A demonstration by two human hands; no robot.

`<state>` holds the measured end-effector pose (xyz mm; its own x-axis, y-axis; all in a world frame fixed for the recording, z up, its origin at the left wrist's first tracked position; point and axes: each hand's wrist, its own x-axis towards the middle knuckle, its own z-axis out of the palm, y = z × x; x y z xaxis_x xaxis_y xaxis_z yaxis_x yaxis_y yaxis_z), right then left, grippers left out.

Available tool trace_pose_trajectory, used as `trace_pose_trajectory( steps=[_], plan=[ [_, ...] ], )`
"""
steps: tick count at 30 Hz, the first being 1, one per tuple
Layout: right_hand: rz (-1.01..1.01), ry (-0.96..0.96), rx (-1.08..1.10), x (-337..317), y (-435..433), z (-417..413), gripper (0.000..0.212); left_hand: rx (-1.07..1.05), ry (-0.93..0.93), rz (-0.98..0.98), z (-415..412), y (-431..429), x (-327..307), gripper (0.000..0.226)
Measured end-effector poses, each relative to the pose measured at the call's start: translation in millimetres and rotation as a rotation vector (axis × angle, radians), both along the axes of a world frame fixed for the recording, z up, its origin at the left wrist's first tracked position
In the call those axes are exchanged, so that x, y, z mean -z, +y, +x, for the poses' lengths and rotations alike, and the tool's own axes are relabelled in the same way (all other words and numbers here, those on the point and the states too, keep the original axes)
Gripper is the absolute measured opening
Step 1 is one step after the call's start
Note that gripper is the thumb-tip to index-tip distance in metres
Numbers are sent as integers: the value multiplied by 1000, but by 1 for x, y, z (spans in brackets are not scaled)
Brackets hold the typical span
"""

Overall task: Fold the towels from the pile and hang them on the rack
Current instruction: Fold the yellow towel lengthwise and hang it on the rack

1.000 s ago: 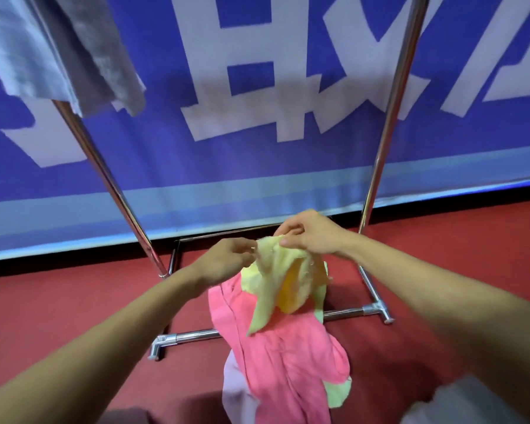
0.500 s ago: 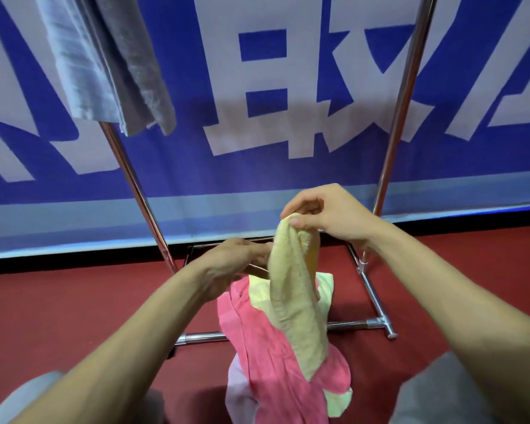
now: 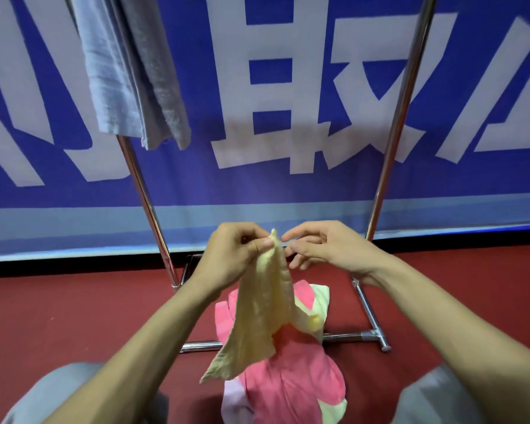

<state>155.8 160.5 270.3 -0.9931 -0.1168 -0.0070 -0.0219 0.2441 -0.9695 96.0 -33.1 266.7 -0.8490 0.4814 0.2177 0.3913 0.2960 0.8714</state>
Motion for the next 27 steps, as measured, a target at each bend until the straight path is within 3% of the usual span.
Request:
trace_pose_trajectory(
  steps=[8, 17, 23, 27],
  plan=[
    [33, 104, 10, -3, -16, 1, 8, 69, -32, -29, 5, -8, -5, 13],
    [-76, 280, 165, -11, -14, 2, 5, 118, -249, 158, 11, -3, -5, 4],
    [-387, 228, 218, -19, -8, 5, 10, 260, -235, -54, 12, 10, 16, 25],
    [-644, 194, 305, -22, 4, 7, 15, 255, -165, -217, 7, 13, 28, 21]
  ],
)
